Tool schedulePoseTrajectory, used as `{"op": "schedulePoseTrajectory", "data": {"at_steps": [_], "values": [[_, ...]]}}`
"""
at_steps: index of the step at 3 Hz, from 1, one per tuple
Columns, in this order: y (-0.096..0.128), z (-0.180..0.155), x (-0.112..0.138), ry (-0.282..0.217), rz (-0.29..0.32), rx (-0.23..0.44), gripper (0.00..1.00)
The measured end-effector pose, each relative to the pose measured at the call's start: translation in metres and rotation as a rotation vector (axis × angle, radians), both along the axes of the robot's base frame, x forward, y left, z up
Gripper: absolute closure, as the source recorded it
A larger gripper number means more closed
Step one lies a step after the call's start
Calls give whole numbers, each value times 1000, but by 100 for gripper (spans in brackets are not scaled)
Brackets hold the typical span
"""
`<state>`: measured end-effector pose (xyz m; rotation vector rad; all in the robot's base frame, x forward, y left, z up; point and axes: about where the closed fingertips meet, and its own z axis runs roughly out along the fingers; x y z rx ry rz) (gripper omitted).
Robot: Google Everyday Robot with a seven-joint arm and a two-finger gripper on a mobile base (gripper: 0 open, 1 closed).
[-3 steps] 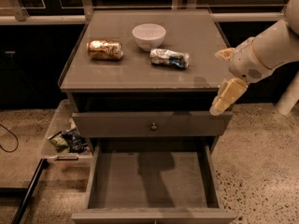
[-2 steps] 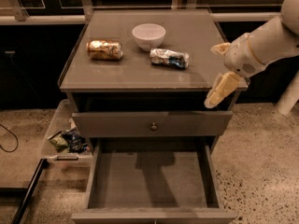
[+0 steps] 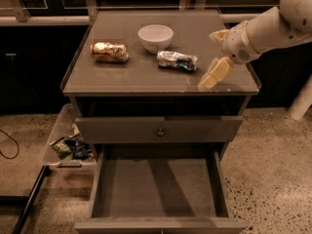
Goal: Place redbull can into middle drawer
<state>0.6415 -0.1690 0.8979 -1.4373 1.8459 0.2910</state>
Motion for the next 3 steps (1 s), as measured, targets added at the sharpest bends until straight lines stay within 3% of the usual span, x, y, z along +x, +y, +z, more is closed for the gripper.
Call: {"op": "schedulePoseTrajectory", "data": {"at_steps": [1, 3], "values": [[14, 7, 26, -2, 2, 45, 0], [40, -4, 68, 39, 11, 117, 0]]}}
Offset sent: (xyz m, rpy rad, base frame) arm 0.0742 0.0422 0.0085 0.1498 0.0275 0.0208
